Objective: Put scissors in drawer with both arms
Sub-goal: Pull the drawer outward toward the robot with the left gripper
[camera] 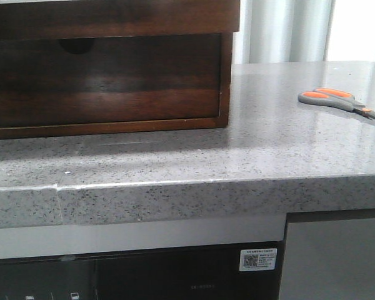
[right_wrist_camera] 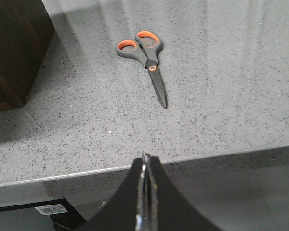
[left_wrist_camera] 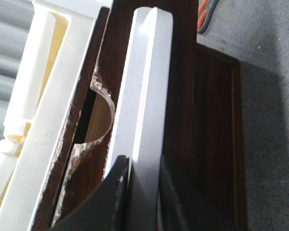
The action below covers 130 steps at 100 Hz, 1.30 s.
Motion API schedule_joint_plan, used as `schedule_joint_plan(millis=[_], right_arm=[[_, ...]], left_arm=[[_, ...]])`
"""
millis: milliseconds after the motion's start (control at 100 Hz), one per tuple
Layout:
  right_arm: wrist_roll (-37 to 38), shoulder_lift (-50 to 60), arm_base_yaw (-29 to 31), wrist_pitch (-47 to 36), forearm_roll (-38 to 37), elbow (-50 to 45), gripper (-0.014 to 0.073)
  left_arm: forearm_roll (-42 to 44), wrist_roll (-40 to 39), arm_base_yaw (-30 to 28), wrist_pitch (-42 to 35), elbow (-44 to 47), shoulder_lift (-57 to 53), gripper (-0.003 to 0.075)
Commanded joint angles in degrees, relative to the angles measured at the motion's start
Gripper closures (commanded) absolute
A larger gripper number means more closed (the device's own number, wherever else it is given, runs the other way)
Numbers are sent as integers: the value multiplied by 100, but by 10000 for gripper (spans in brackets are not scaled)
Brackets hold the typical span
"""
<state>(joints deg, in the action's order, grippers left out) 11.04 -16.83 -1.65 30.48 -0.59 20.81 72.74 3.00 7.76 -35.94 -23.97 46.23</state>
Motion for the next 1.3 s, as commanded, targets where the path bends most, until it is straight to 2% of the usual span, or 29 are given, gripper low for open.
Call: schedule_joint_plan(millis=[0,340,410,560,650,910,1100,1160,1290], right_arm=[[-33,-102,33,-390,-12,212,659],[-33,-102,33,-287,-12,212,659],[-33,-102,33,-287,-12,212,659],[-33,-102,33,-273,-12,212,659],[-33,-102,33,-273,-12,212,659],[-33,-102,33,-171,-3,212,659],[-33,-102,33,-165,114,212,659],[-33,-102,33,-165,178,212,659],[-38,-102,33,-165,201,212,659]], left_arm=[[-786,-349,21,-494,-24,-374,740],[-786,-349,21,-471,272,-770,720],[-776,-349,21,-529,272,-770,652],[-776,-359,21,-625,272,-770,419],[-754,-442,21,-625,272,-770,350],[-75,-722,21,-1305,316,-770,350],[-15,-927,21,-1386,496,-770,351],[-186,-938,49,-1443,533,-770,351],[-1256,-938,243,-1481,537,-819,351]])
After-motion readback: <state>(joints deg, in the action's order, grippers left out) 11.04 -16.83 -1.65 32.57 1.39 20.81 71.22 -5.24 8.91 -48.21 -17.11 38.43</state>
